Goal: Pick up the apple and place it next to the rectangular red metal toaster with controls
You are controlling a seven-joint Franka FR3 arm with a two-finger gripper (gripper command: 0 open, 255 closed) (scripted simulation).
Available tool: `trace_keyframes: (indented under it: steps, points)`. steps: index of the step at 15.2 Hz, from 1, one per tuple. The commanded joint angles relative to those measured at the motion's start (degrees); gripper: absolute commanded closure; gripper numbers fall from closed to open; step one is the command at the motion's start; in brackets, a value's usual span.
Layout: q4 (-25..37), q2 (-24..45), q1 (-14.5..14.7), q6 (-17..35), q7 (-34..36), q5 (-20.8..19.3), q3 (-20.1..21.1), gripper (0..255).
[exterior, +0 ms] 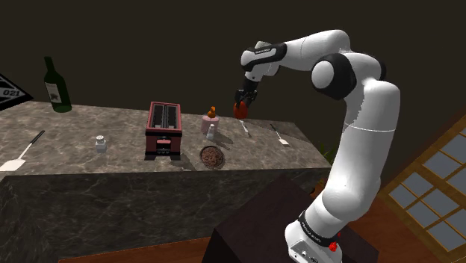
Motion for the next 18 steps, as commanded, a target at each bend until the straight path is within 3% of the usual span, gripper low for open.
trace_keyframes:
  steps: [1,10,16,18]
  points:
    - [2.2,1.4,1.2,-0.5,2.2,0.2,0.8,255]
    - [16.4,10.5,6.1,-5.0,11.8,0.8,4.0,255]
    - [33.1,20.6,8.5,-11.0,18.4,1.3,5.9,255]
    - [31.9,20.7,8.6,-9.6,18.2,1.4,5.9,255]
